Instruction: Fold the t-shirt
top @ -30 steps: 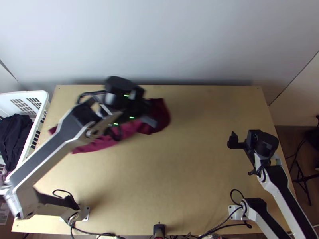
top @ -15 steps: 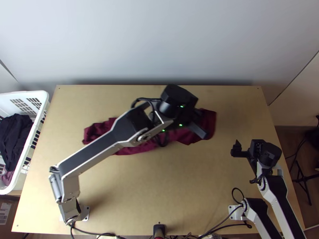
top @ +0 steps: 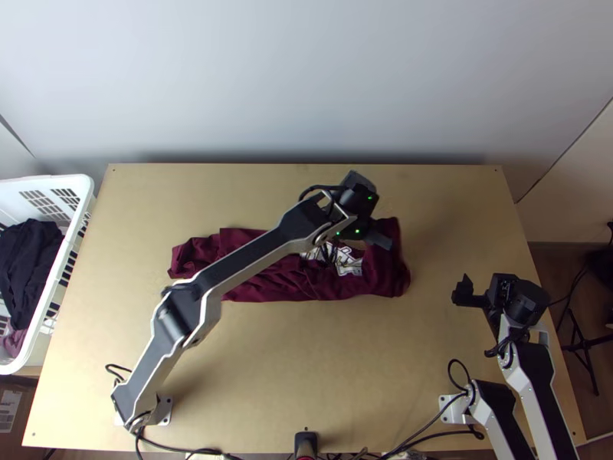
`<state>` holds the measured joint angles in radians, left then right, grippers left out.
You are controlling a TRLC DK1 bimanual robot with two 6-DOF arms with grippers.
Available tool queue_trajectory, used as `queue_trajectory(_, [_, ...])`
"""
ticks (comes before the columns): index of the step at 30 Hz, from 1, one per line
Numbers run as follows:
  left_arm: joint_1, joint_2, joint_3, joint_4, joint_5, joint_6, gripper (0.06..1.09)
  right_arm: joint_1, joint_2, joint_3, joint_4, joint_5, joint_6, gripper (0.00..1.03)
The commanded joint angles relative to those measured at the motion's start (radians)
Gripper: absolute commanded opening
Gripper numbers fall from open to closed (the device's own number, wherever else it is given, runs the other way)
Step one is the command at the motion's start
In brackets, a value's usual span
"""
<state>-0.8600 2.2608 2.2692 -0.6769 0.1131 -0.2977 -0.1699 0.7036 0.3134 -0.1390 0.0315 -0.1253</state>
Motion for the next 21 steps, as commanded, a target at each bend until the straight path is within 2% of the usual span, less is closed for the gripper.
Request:
queue_trajectory(1, [0.105,0.169,-0.002,0.013,0.002,0.023,0.1,0.0,-0.004,0.006,-0.001,-0.01,0.0,0.98])
queue_trajectory(2, [0.116,0.186,-0.002,0.013,0.003,0.032,0.11,0.004,-0.004,0.003,-0.002,-0.01,0.0,0.98])
queue_trajectory(3, [0.125,0.198,-0.002,0.014,0.002,0.032,0.19,0.01,-0.003,0.001,-0.001,-0.01,0.0,0.98])
queue_trajectory(4, [0.133,0.21,-0.002,0.023,0.002,0.029,0.35,0.015,-0.003,0.001,-0.001,-0.01,0.001,0.98])
queue_trajectory(6, [0.148,0.223,-0.002,0.013,0.005,0.026,0.84,0.03,0.0,0.003,0.001,-0.01,0.007,0.98])
queue_trajectory(7, [0.157,0.217,-0.002,-0.012,0.0,0.028,1.03,0.043,0.0,0.001,-0.001,-0.012,0.024,0.98])
queue_trajectory(10, [0.173,0.194,-0.002,-0.059,0.003,0.02,1.04,0.066,0.0,-0.002,-0.005,-0.01,0.036,0.98])
queue_trajectory(15, [0.173,0.051,0.003,-0.273,0.069,-0.009,1.04,0.118,0.002,0.012,-0.039,-0.012,0.055,0.98])
queue_trajectory(18, [0.159,-0.067,-0.007,-0.38,0.071,0.005,1.04,0.142,0.002,0.024,-0.043,-0.012,0.069,0.98])
queue_trajectory(21, [0.15,-0.184,-0.077,-0.412,0.062,0.009,1.04,0.148,0.011,0.033,-0.042,-0.019,0.085,0.98])
